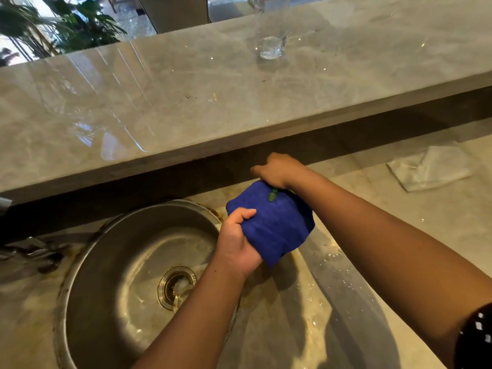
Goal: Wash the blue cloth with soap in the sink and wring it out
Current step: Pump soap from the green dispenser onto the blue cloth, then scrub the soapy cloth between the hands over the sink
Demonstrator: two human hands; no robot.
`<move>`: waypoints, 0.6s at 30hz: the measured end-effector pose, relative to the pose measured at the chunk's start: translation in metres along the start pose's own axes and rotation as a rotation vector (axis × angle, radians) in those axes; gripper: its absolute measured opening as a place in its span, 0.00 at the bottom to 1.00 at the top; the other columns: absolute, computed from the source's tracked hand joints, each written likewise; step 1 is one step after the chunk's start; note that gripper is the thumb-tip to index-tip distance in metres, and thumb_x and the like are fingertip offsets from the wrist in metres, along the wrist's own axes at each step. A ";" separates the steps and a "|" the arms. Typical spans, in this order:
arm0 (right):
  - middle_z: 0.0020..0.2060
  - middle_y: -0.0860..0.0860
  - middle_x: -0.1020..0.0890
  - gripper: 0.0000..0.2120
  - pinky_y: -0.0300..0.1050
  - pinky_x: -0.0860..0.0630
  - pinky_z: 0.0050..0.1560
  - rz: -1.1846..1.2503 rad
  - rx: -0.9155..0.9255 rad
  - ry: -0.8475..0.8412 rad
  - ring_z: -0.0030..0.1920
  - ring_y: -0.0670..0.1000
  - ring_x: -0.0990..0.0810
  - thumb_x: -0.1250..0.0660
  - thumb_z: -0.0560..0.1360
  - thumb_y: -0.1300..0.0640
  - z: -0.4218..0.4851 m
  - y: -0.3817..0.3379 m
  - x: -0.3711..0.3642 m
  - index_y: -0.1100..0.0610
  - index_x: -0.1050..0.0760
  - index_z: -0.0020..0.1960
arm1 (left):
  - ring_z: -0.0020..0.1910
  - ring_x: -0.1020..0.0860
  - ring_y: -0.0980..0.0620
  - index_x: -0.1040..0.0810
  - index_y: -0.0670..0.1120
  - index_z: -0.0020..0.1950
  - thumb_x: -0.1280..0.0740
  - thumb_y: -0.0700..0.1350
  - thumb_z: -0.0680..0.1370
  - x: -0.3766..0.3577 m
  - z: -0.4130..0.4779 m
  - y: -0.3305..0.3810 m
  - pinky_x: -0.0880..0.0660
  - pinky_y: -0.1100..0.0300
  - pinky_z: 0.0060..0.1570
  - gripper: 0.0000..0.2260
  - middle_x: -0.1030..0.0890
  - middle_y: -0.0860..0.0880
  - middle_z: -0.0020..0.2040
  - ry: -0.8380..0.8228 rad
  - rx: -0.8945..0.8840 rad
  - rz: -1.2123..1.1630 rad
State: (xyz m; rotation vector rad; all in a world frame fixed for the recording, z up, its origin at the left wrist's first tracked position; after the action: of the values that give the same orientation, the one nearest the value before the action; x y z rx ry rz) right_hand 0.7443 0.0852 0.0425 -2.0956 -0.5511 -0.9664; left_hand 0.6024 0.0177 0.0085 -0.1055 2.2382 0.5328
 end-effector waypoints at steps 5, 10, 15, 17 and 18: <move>0.47 0.56 0.22 0.16 0.48 0.29 0.44 0.014 -0.001 0.021 0.40 0.52 0.25 0.42 0.80 0.45 -0.002 0.001 0.001 0.58 0.26 0.50 | 0.62 0.22 0.36 0.24 0.43 0.63 0.36 0.37 0.71 -0.001 -0.005 0.001 0.25 0.42 0.58 0.20 0.18 0.37 0.61 -0.013 -0.024 -0.017; 0.50 0.57 0.20 0.20 0.48 0.29 0.46 0.093 -0.013 0.038 0.46 0.55 0.22 0.42 0.81 0.43 0.002 0.004 -0.001 0.59 0.22 0.52 | 0.66 0.25 0.35 0.25 0.42 0.64 0.38 0.38 0.73 0.001 -0.020 0.014 0.32 0.40 0.69 0.19 0.21 0.37 0.65 -0.009 -0.066 -0.026; 0.42 0.55 0.20 0.22 0.47 0.29 0.43 0.191 0.094 0.204 0.43 0.55 0.21 0.42 0.82 0.42 -0.009 -0.006 0.026 0.62 0.23 0.48 | 0.58 0.23 0.37 0.21 0.40 0.58 0.43 0.40 0.78 0.010 -0.054 0.033 0.35 0.42 0.69 0.14 0.16 0.38 0.55 0.005 -0.083 -0.028; 0.38 0.55 0.20 0.22 0.46 0.32 0.39 0.102 0.235 0.359 0.42 0.56 0.20 0.42 0.82 0.45 -0.032 -0.022 0.045 0.61 0.21 0.44 | 0.57 0.21 0.36 0.22 0.40 0.60 0.41 0.40 0.75 0.015 -0.071 0.047 0.30 0.42 0.63 0.16 0.16 0.37 0.56 0.004 -0.123 -0.022; 0.36 0.54 0.21 0.20 0.46 0.33 0.38 0.070 0.302 0.450 0.40 0.55 0.21 0.41 0.82 0.46 -0.048 -0.032 0.052 0.60 0.21 0.43 | 0.57 0.21 0.36 0.22 0.40 0.62 0.39 0.39 0.74 0.019 -0.081 0.054 0.29 0.42 0.61 0.17 0.17 0.37 0.57 0.002 -0.137 -0.016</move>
State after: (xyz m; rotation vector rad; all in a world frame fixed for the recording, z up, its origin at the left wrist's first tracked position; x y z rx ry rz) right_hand 0.7341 0.0711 0.1180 -1.5567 -0.3599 -1.1879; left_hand 0.5198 0.0355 0.0598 -0.1938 2.1996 0.6775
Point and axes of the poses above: each hand's wrist, its own z-axis towards the middle knuckle, its own x-axis out of the back of the hand, y = z × x, the point moved 10 cm from there along z, towards the middle knuckle
